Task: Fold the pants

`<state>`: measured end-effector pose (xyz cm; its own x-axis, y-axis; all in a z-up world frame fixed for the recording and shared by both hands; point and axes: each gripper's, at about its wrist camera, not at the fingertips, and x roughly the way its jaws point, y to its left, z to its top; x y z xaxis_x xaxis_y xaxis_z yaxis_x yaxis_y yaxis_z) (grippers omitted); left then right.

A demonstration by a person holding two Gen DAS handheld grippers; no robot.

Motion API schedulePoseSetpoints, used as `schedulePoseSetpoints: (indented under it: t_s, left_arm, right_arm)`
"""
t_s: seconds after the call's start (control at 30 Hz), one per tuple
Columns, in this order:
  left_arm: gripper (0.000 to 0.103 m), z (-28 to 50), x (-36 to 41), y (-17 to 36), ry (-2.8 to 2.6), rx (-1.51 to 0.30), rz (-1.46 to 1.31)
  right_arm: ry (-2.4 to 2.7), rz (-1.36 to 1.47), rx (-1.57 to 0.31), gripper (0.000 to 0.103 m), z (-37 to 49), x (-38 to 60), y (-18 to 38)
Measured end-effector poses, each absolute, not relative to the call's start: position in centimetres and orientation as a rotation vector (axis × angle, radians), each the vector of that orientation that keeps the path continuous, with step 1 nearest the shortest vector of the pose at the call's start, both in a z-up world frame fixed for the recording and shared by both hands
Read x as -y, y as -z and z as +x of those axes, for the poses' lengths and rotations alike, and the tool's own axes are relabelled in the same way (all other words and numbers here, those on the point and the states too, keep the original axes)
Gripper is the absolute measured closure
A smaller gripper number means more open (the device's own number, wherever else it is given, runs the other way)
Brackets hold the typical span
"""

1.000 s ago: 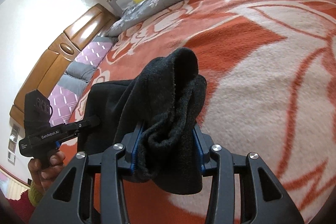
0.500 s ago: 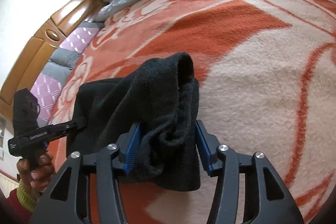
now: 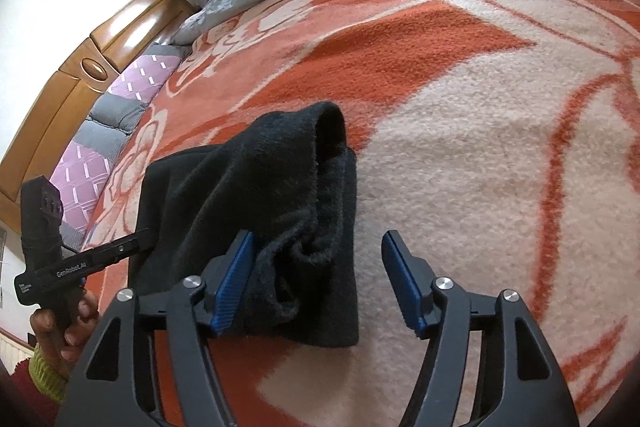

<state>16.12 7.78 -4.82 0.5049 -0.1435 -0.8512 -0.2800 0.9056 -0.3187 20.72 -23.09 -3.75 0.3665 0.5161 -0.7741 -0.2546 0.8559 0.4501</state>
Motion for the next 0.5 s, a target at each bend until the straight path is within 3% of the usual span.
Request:
schedulePoseSetpoints:
  t_s: [0.13,0.5]
  left_arm:
    - [0.032,15.3,-7.6,4.5,-0.102,-1.05,-0.424]
    - [0.031,12.4,-6.6,2.4,-0.127,-1.001,-0.367]
  right_arm:
    - [-0.477,0.253,-1.076,0.03,20.1,23.7,3.3]
    - [-0.478,0.182,-1.023,0.029,17.5,22.9,0.9]
